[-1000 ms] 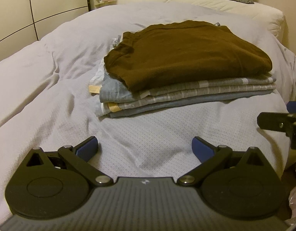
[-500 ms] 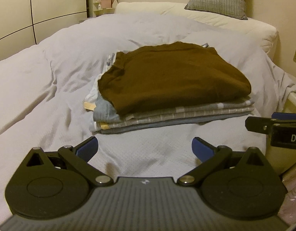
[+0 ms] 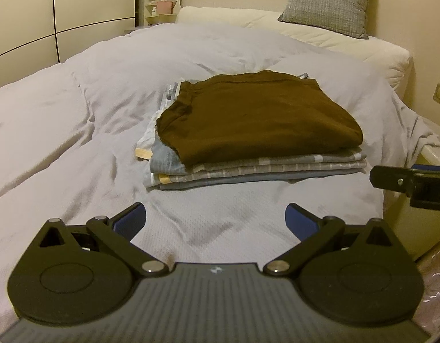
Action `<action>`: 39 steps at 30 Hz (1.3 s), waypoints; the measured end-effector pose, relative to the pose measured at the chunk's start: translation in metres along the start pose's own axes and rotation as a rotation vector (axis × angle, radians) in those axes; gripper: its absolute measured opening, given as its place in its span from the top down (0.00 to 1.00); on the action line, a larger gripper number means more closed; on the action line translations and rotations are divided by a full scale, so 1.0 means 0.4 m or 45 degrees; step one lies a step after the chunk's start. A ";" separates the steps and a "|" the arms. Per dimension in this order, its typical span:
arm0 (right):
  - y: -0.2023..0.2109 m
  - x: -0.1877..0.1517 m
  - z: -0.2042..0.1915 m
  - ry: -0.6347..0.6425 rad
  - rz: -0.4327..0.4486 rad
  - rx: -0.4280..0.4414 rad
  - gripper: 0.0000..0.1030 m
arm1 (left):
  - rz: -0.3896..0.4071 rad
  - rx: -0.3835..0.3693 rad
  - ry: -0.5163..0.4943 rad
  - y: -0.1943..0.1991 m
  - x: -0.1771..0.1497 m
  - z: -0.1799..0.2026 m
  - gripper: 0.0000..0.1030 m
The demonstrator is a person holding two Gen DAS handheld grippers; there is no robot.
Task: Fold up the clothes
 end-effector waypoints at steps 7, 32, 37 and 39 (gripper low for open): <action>0.026 -0.001 -0.018 0.007 0.011 0.008 0.00 | 0.016 0.005 -0.007 0.029 0.000 0.001 0.01; 0.085 -0.033 -0.047 0.038 0.001 0.025 0.00 | 0.054 0.020 0.005 0.095 -0.031 -0.006 0.01; 0.101 -0.040 -0.049 0.043 -0.005 0.031 0.00 | 0.060 0.017 0.018 0.113 -0.035 -0.002 0.01; 0.107 -0.041 -0.050 0.046 -0.006 0.032 0.00 | 0.066 0.019 0.011 0.121 -0.038 0.001 0.01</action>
Point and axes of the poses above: each gripper's, at about its wrist camera, not at the fingertips, and y roughly against the way its jaws point, z to its right, x to its top, the point moved 2 cm from there along -y, roughly the way its jaws point, and after that the axes turned 1 degree about z, right-handed, at the moved point
